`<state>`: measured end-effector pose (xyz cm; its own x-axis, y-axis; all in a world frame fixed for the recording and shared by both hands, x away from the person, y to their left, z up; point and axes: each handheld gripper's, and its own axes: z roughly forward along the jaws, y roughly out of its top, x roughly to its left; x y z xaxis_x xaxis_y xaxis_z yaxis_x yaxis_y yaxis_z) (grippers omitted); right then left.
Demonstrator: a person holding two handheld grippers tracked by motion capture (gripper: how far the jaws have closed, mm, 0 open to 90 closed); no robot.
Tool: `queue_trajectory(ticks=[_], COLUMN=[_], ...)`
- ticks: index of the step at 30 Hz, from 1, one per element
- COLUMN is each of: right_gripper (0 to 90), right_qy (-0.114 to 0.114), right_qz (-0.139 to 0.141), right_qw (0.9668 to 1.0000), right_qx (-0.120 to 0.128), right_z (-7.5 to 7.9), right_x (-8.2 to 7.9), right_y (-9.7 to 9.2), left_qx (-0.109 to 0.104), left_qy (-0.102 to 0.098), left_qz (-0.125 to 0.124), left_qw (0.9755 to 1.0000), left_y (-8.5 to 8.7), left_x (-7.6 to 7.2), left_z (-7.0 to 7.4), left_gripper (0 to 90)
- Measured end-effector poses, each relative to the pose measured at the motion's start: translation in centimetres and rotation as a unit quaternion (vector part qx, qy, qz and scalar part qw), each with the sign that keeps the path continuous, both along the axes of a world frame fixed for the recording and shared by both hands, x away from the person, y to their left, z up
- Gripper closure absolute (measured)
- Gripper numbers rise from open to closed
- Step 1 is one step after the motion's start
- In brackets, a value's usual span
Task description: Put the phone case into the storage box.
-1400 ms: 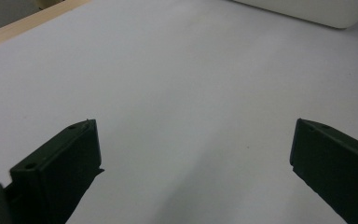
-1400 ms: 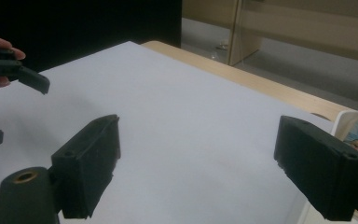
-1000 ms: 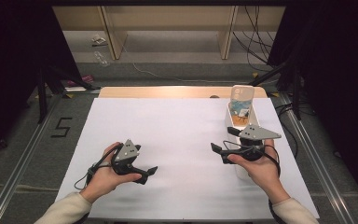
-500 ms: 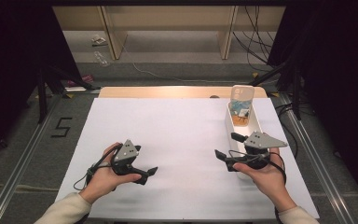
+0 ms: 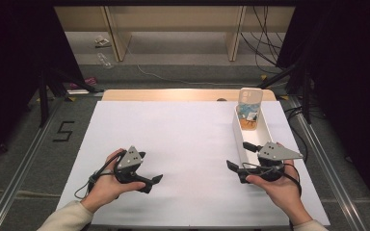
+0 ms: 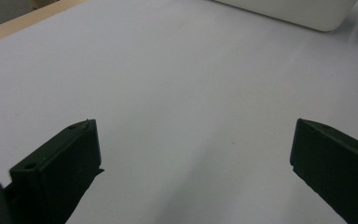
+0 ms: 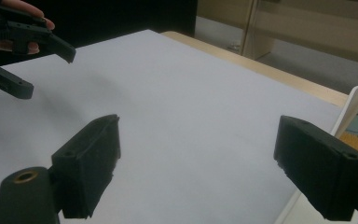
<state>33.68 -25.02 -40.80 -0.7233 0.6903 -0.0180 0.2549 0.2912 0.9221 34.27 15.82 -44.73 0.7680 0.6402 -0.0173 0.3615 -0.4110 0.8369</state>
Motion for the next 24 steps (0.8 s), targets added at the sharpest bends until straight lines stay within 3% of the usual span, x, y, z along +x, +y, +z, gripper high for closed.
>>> queue_trajectory(ticks=[13, 24], right_gripper=[15.6, 18.3], right_qy=[-0.002, 0.003], right_qz=[0.006, 0.016], right_qw=[1.0, 0.9987], right_qx=[0.004, 0.049], right_z=[-0.68, -0.78], right_x=[-0.87, -1.02], right_y=[-0.58, -0.58], left_qx=[-0.006, -0.016], left_qy=[-0.002, -0.002], left_qz=[0.003, 0.005], left_qw=[1.0, 0.9999], left_y=[0.71, 0.73], left_x=[-0.64, -0.48], left_z=[0.1, 0.09], left_gripper=[1.3, 1.2])
